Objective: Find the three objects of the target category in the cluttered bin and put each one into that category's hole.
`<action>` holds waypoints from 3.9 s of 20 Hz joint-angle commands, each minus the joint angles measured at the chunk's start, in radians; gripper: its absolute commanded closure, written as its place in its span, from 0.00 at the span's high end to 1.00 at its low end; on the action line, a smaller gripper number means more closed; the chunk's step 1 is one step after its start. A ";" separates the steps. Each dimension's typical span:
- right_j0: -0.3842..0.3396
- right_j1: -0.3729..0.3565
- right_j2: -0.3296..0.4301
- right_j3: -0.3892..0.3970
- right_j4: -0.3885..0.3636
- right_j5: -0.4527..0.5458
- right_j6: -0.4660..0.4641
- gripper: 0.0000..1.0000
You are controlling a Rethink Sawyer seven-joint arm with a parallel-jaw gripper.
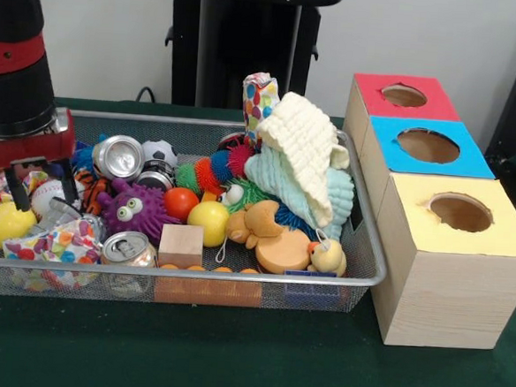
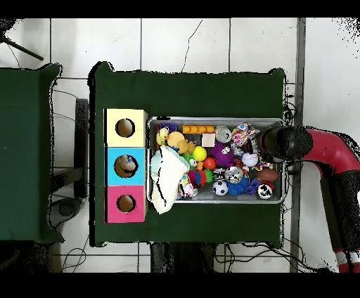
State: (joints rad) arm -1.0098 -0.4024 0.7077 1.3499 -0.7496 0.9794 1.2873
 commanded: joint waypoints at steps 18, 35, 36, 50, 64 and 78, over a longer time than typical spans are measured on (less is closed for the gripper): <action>0.034 0.142 -0.031 -0.039 -0.015 -0.058 -0.124 1.00; 0.012 0.193 0.008 -0.069 0.024 -0.110 -0.145 0.00; 0.009 0.194 0.010 -0.068 0.026 -0.115 -0.146 0.00; 0.022 0.166 -0.005 -0.047 0.042 -0.116 -0.139 1.00; 0.032 0.091 -0.007 0.043 0.051 -0.137 -0.115 1.00; 0.022 0.109 0.003 0.045 0.062 -0.155 -0.143 0.00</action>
State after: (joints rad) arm -0.9993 -0.3358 0.7164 1.3497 -0.6701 0.8481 1.2873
